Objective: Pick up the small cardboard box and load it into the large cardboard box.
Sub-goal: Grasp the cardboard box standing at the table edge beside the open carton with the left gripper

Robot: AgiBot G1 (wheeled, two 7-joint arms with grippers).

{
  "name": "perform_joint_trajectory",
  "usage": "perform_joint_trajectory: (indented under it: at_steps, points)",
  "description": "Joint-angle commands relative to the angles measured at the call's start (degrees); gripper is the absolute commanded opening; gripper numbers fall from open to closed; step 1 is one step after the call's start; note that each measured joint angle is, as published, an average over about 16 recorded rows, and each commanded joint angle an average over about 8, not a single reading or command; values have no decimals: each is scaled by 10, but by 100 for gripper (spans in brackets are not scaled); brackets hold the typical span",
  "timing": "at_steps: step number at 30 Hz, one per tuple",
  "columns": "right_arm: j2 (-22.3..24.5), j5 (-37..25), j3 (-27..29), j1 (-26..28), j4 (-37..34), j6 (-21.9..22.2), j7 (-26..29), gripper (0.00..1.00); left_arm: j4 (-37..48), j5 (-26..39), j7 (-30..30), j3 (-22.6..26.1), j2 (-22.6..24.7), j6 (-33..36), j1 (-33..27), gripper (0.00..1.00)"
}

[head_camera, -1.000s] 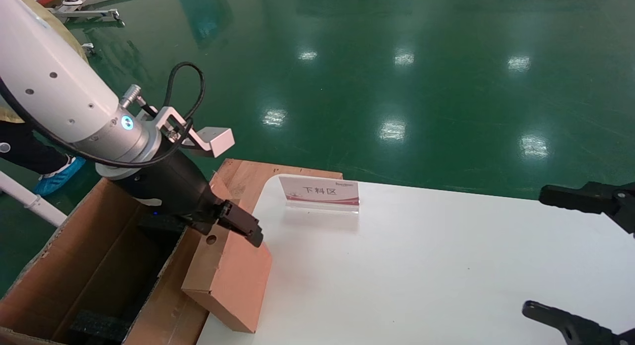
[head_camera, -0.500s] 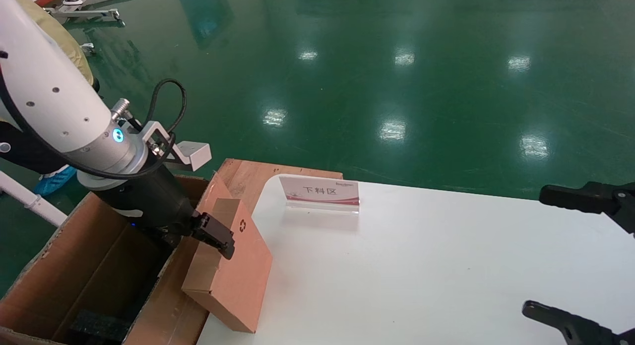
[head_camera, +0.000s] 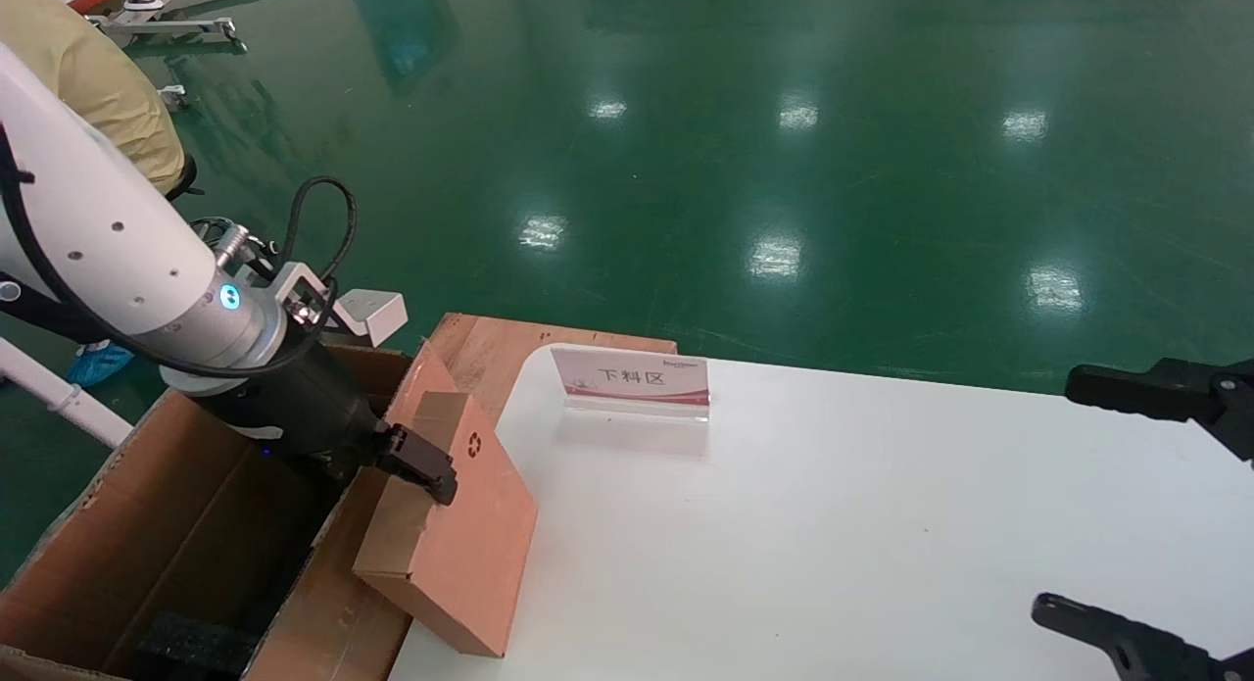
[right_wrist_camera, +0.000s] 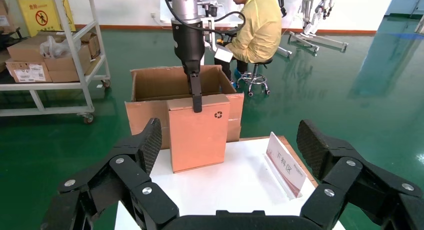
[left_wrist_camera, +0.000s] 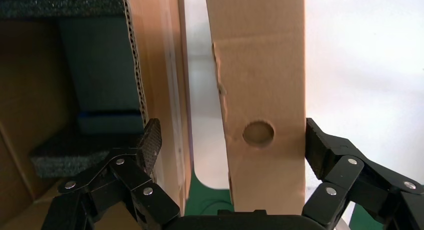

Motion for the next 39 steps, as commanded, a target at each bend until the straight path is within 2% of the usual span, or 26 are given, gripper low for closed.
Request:
perform_joint_trajectory:
  at_steps: [1, 12, 13, 14, 20, 21, 22, 39]
  points:
    - [0, 0, 0, 0, 0, 0, 0, 100, 0, 5, 3, 1, -4, -11, 5, 100]
    - [0, 0, 0, 0, 0, 0, 0, 100, -1, -5, 32, -3, -14, -37, 16, 100]
    - [0, 0, 0, 0, 0, 0, 0, 94, -1, -5, 31, -3, -14, -36, 16, 100]
    - [0, 0, 0, 0, 0, 0, 0, 82, -1, -4, 30, -3, -13, -36, 16, 98]
    - [0, 0, 0, 0, 0, 0, 0, 7, -1, -2, 26, -3, -12, -31, 14, 23]
    - [0, 0, 0, 0, 0, 0, 0, 0, -1, -2, 25, -3, -11, -30, 14, 10]
    - [0, 0, 0, 0, 0, 0, 0, 0, -1, -2, 25, -3, -11, -30, 14, 0]
    - [0, 0, 0, 0, 0, 0, 0, 0, -1, 0, 20, -2, -9, -25, 12, 0]
